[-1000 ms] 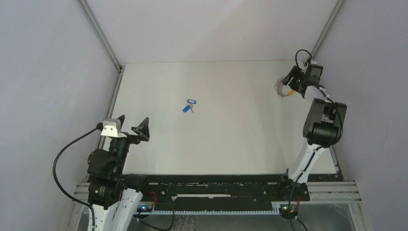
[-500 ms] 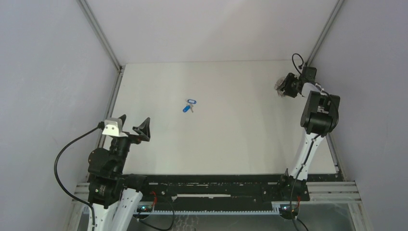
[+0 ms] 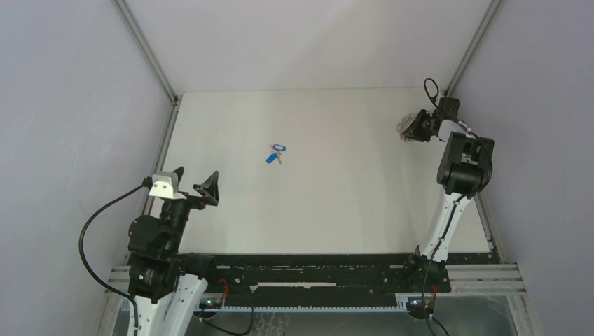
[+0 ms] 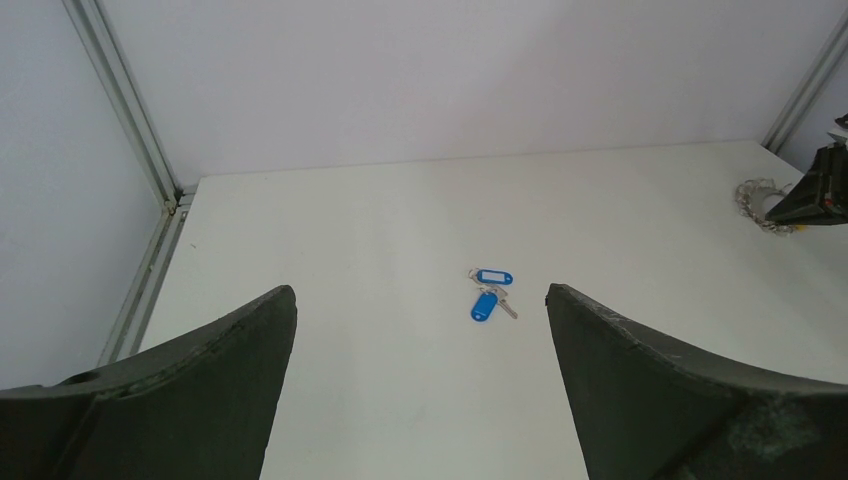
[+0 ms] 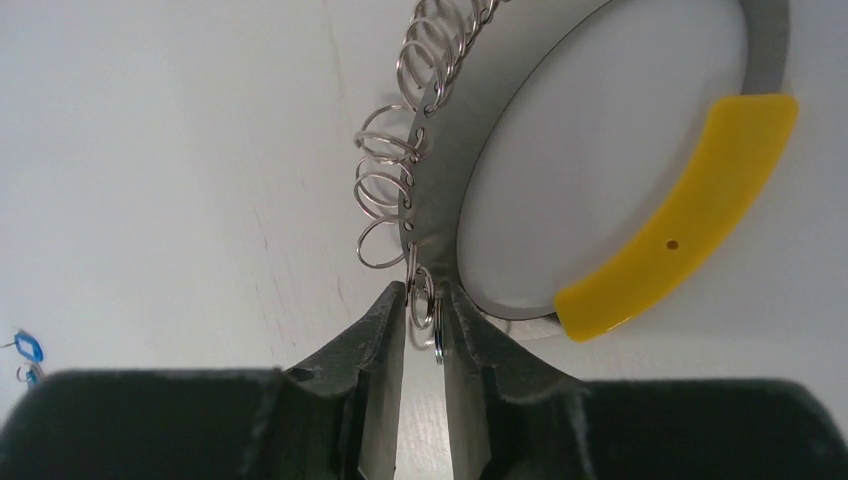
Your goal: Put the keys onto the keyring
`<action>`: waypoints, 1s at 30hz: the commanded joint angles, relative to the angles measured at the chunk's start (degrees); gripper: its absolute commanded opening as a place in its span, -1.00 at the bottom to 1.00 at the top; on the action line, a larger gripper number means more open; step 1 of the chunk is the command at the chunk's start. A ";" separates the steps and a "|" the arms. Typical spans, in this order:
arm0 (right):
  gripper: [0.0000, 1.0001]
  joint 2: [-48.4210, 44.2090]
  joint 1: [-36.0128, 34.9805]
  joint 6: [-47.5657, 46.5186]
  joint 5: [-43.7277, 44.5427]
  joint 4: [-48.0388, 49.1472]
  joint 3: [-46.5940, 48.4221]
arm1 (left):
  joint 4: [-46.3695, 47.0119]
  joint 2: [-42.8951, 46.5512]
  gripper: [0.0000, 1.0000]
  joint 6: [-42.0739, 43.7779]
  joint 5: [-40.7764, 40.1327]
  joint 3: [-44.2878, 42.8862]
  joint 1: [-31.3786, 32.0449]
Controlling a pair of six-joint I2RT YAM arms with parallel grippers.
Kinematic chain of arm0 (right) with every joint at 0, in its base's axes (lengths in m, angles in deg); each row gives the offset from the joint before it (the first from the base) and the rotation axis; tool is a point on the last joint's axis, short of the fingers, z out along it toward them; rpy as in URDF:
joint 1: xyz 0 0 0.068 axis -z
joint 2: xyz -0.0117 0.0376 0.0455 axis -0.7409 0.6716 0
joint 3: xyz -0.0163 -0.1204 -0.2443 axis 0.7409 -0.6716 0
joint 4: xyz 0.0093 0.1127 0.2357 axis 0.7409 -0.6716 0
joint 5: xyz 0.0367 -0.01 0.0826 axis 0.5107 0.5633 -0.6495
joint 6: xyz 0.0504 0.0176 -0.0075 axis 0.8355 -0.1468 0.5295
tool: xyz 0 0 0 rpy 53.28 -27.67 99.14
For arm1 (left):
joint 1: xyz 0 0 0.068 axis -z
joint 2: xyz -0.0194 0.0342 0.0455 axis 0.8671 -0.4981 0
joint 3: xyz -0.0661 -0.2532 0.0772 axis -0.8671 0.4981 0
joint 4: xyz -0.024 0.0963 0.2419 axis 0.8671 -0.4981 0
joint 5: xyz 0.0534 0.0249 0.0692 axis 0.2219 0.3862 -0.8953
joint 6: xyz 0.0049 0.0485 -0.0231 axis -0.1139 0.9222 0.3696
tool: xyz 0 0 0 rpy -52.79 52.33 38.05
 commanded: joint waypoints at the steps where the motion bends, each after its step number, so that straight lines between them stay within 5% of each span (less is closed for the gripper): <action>1: -0.60 -2.67 -1.65 -1.55 -2.17 -0.74 -0.91 | 1.29 -0.46 0.99 1.08 1.28 0.78 0.17; 17: -0.61 -10.25 -11.66 -2.65 -5.94 -10.87 -10.38 | 0.94 2.22 0.99 0.55 2.36 0.87 0.43; 30: -0.56 -22.18 -29.66 -1.39 -2.81 -11.62 -24.34 | 0.72 0.15 1.00 -0.13 4.13 0.56 2.87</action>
